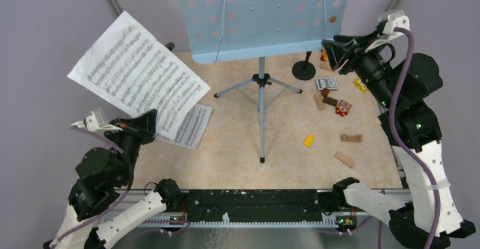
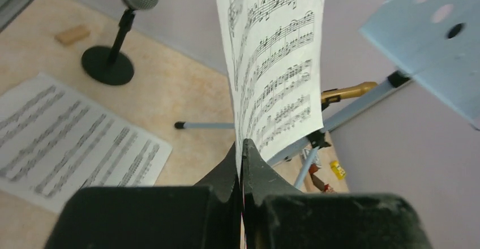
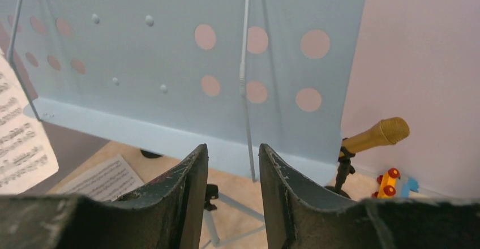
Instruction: Pack up the instrument practice props
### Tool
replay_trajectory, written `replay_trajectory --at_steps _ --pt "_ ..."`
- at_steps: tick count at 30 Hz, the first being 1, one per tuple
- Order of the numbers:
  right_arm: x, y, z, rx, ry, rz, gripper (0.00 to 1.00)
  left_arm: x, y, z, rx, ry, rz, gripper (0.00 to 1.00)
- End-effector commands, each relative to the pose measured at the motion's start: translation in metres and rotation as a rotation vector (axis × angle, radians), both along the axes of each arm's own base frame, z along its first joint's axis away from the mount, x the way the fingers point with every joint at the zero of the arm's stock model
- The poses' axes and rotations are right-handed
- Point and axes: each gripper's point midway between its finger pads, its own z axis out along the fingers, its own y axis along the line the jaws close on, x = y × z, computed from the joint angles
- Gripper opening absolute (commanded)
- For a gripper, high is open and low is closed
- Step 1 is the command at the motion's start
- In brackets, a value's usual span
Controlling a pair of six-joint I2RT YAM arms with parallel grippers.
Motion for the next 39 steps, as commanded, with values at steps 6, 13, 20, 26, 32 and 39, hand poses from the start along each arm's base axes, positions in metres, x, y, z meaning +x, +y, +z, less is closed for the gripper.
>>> replay_trajectory --at_steps 6,13,20,26,32,39 --pt "-0.032 -0.012 -0.032 0.009 0.036 0.004 0.39 0.024 -0.032 -0.105 -0.124 0.149 0.006 0.01" --pt "-0.041 -0.009 -0.085 -0.005 0.149 0.035 0.39 0.062 -0.068 -0.155 -0.018 0.186 0.03 0.04" --pt "-0.04 -0.001 -0.121 0.007 0.24 0.069 0.39 0.093 -0.079 -0.163 0.037 0.181 0.016 0.04" --pt "-0.04 0.003 -0.133 0.0 0.27 0.085 0.39 0.119 -0.07 -0.161 0.004 0.162 -0.025 0.02" --pt "-0.04 0.005 -0.146 -0.007 0.3 0.096 0.39 0.135 -0.037 -0.164 -0.038 0.162 0.042 0.0" --pt "-0.039 0.006 -0.156 -0.007 0.323 0.097 0.39 0.14 0.012 -0.211 -0.293 0.265 0.168 0.0"
